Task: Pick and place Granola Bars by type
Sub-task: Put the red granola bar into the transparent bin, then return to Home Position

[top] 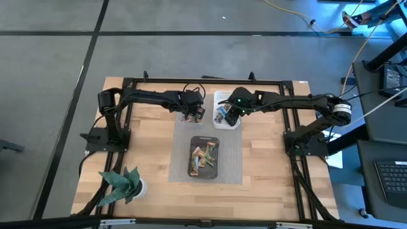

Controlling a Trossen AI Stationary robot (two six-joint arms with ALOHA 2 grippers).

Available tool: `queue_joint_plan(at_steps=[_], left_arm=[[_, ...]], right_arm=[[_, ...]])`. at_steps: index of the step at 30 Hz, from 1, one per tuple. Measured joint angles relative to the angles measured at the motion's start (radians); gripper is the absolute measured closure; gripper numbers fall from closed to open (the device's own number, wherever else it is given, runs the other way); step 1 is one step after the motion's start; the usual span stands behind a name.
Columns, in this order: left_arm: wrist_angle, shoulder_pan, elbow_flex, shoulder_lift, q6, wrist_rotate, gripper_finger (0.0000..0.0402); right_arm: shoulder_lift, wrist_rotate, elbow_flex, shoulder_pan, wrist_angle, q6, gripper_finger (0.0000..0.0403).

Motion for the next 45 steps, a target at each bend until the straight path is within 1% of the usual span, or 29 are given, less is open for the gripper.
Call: queue_joint_plan(at_steps=[9,15,18,21,23,25,27,29,31,32,35,36,38,39,40,41,43,45], left_arm=[[0.038,0.000,0.000,-0.009,0.015,0.009,0.0265],[0.044,0.000,0.000,-0.009,0.018,0.005,0.0262],[0.041,0.002,-0.001,-0.022,0.054,0.009,0.0262],[0.037,0.005,-0.001,-0.088,0.114,0.013,0.0262],[0.024,0.000,-0.001,-0.148,0.186,0.025,0.0262],[0.003,-0.027,-0.001,-0.224,0.270,0.053,0.0262],[0.000,-0.078,-0.001,-0.309,0.356,0.065,0.0262],[-0.013,-0.141,-0.001,-0.385,0.444,0.022,0.0262],[-0.042,-0.198,-0.001,-0.448,0.537,-0.048,0.0262],[-0.059,-0.224,-0.001,-0.475,0.558,-0.072,0.0262],[-0.097,-0.301,-0.001,-0.539,0.491,-0.111,0.0262],[-0.093,-0.324,-0.007,-0.551,0.493,-0.135,0.0262],[-0.075,-0.363,-0.055,-0.593,0.517,-0.180,0.0262],[-0.039,-0.375,-0.092,-0.617,0.518,-0.176,0.0262],[0.018,-0.381,-0.136,-0.646,0.510,-0.150,0.0262],[0.079,-0.382,-0.184,-0.678,0.507,-0.096,0.0262],[0.218,-0.383,-0.293,-0.754,0.522,0.008,0.0263],[0.358,-0.377,-0.402,-0.841,0.537,0.056,0.0262]], right_arm=[[0.000,-0.001,0.000,0.000,0.000,0.000,0.0210],[0.000,-0.001,0.000,0.000,0.000,0.000,0.0210],[-0.008,-0.001,0.000,0.000,-0.004,0.000,0.0210],[-0.063,-0.002,0.000,0.001,-0.020,-0.003,0.0210],[-0.120,-0.029,0.000,0.013,-0.065,-0.005,0.0210],[-0.197,-0.076,0.000,0.050,-0.103,-0.040,0.0210],[-0.283,-0.102,0.000,0.111,-0.129,-0.066,0.0210],[-0.356,-0.081,0.000,0.167,-0.166,-0.072,0.0210],[-0.418,-0.045,0.000,0.204,-0.214,-0.082,0.0210],[-0.444,-0.041,0.000,0.219,-0.231,-0.082,0.0210],[-0.495,-0.042,-0.001,0.265,-0.283,0.021,0.0210],[-0.507,-0.038,-0.010,0.279,-0.275,0.035,0.0210],[-0.535,-0.023,-0.054,0.308,-0.232,0.014,0.0210],[-0.551,-0.022,-0.088,0.322,-0.172,-0.006,0.0210],[-0.568,-0.024,-0.126,0.332,-0.094,-0.013,0.0210],[-0.588,-0.031,-0.168,0.336,-0.010,-0.020,0.0210],[-0.632,-0.091,-0.251,0.338,0.144,-0.031,0.0210],[-0.674,-0.147,-0.326,0.330,0.257,-0.030,0.0210]])
